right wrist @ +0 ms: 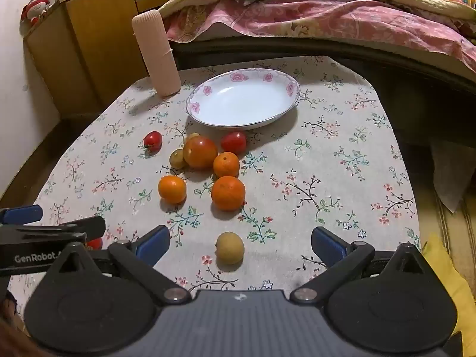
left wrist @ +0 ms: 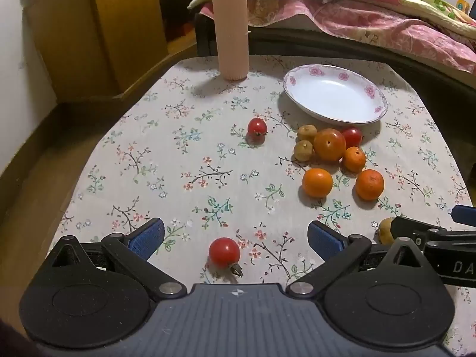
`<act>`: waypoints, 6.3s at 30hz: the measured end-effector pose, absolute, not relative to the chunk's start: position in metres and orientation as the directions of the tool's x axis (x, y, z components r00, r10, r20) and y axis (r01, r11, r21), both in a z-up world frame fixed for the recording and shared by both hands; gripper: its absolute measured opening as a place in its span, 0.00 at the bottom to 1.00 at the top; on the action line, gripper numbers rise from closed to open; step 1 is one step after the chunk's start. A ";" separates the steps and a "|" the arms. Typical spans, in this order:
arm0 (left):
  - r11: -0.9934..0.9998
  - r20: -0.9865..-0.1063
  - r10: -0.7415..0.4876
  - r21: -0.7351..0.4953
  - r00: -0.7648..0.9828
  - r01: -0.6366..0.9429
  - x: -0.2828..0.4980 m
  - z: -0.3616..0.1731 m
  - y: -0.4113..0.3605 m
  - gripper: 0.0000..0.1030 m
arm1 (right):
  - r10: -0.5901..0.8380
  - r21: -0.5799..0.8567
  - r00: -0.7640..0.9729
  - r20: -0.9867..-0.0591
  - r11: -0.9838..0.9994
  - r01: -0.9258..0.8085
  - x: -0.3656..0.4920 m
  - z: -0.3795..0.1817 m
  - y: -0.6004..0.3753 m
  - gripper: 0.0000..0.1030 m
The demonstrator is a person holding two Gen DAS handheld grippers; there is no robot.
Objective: Organize fruits
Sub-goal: 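Move the left tool to the red cherry tomato and the right tool to the yellow fruit, then close the left tool on the cherry tomato while the right tool grasps the yellow fruit, then carry both fruits over the white plate and open both tools to drop them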
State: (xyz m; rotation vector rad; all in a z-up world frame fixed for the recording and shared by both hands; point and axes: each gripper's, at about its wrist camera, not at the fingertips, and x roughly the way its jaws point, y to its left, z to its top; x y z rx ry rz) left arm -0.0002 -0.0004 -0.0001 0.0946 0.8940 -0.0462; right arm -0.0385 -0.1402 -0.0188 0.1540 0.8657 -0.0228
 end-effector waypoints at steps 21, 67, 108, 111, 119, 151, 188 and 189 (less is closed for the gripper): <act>0.993 -0.831 -0.028 0.039 0.555 0.108 0.001 -0.016 0.001 1.00 | 0.037 0.105 0.599 -0.800 0.991 0.079 -0.035 -0.032 -0.138 0.99; 0.992 -0.869 -0.008 0.056 0.495 0.114 0.013 -0.043 0.016 0.72 | 0.049 0.064 0.543 -0.838 0.998 0.009 -0.018 -0.056 -0.132 0.59; 0.979 -0.852 -0.103 0.003 0.513 0.202 0.011 -0.042 0.003 0.34 | 0.137 0.144 0.532 -0.835 0.989 -0.029 -0.021 -0.054 -0.139 0.21; 0.972 -0.850 -0.132 -0.012 0.509 0.233 0.011 -0.041 -0.002 0.34 | 0.153 0.158 0.538 -0.829 0.987 -0.037 -0.023 -0.053 -0.140 0.20; 0.957 -0.843 -0.185 -0.039 0.505 0.286 0.014 -0.039 -0.015 0.34 | 0.162 0.165 0.554 -0.816 0.985 -0.045 -0.024 -0.050 -0.140 0.20; 0.933 -0.816 -0.270 -0.092 0.512 0.347 0.045 -0.012 -0.042 0.33 | 0.177 0.147 0.583 -0.793 0.984 -0.099 0.000 -0.031 -0.136 0.28; 0.938 -0.796 -0.275 -0.099 0.540 0.331 0.184 -0.008 -0.081 0.42 | 0.139 0.171 0.607 -0.782 0.985 -0.005 0.163 -0.030 -0.198 0.29; 0.938 -0.795 -0.276 -0.099 0.541 0.332 0.184 -0.008 -0.081 0.43 | 0.139 0.172 0.609 -0.781 0.985 -0.004 0.163 -0.029 -0.199 0.29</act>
